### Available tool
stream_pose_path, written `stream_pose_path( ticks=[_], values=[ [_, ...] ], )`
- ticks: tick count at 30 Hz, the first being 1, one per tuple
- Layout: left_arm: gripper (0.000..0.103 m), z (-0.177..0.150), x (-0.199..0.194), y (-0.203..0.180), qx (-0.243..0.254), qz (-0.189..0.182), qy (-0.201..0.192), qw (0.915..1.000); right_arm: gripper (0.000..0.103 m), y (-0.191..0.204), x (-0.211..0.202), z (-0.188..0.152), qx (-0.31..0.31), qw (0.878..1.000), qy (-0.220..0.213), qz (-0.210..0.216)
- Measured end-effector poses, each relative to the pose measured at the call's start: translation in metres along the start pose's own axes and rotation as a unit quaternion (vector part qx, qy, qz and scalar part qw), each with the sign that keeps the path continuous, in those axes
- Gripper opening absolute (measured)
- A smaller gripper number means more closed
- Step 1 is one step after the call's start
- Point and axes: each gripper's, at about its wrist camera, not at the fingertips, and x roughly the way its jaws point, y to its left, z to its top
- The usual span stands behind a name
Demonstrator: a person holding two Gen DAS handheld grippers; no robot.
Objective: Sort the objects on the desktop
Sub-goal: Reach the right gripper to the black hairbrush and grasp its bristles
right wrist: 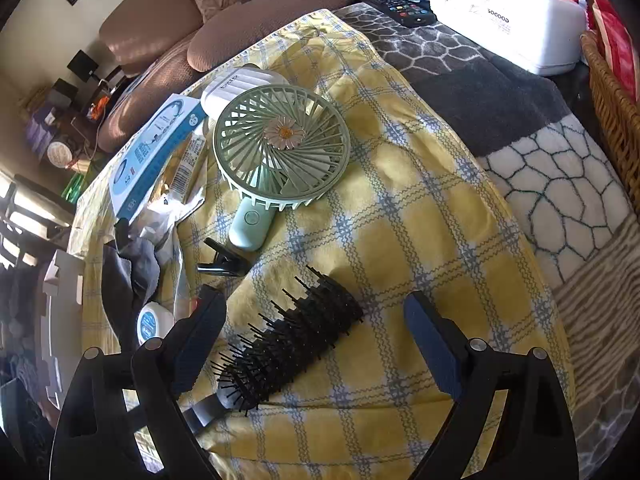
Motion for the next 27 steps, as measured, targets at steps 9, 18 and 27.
stream_pose_path(
  ticks=[9, 18, 27],
  values=[
    [0.025, -0.007, -0.004, -0.011, -0.010, -0.003, 0.008, 0.9999, 0.056, 0.019, 0.000, -0.008, -0.050, 0.998, 0.005, -0.030],
    [0.020, -0.015, -0.003, -0.036, -0.035, -0.008, 0.017, 0.9992, 0.064, 0.034, 0.002, -0.025, -0.041, 0.999, 0.016, -0.025],
    [0.019, -0.021, -0.018, -0.036, -0.060, -0.046, 0.007, 0.9971, 0.044, 0.047, -0.019, -0.034, -0.065, 0.998, -0.008, 0.004]
  ],
)
